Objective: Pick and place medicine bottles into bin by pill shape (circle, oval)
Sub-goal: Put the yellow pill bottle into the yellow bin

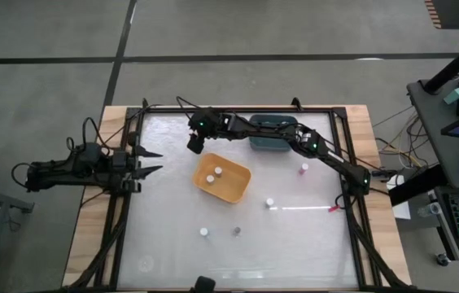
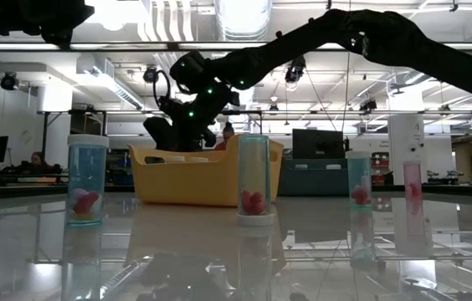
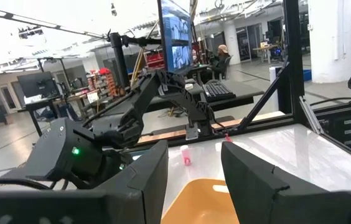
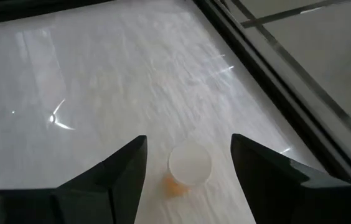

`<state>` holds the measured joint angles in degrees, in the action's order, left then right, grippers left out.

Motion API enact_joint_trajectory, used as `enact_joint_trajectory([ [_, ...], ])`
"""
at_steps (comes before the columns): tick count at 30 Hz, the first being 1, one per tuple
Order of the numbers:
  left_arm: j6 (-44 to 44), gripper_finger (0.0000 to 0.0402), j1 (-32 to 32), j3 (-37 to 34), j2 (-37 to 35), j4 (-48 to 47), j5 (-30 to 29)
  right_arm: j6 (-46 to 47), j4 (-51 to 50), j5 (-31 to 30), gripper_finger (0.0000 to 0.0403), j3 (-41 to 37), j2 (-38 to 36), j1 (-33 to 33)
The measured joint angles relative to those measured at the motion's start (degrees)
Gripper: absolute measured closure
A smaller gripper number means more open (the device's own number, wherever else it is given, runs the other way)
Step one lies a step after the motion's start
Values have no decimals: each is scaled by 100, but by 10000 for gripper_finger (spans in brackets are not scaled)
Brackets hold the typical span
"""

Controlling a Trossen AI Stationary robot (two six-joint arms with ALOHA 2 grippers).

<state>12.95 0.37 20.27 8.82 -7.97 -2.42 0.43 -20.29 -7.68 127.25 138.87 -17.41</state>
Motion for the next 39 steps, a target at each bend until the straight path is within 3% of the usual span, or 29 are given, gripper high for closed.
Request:
enact_joint_trajectory([
  [23, 98, 267, 0, 0, 0, 2, 0, 125, 56, 219, 179, -170, 0, -11],
  [39, 131, 267, -1, 0, 0, 3, 0, 432, 740, 163, 179, -519, 0, -25],
])
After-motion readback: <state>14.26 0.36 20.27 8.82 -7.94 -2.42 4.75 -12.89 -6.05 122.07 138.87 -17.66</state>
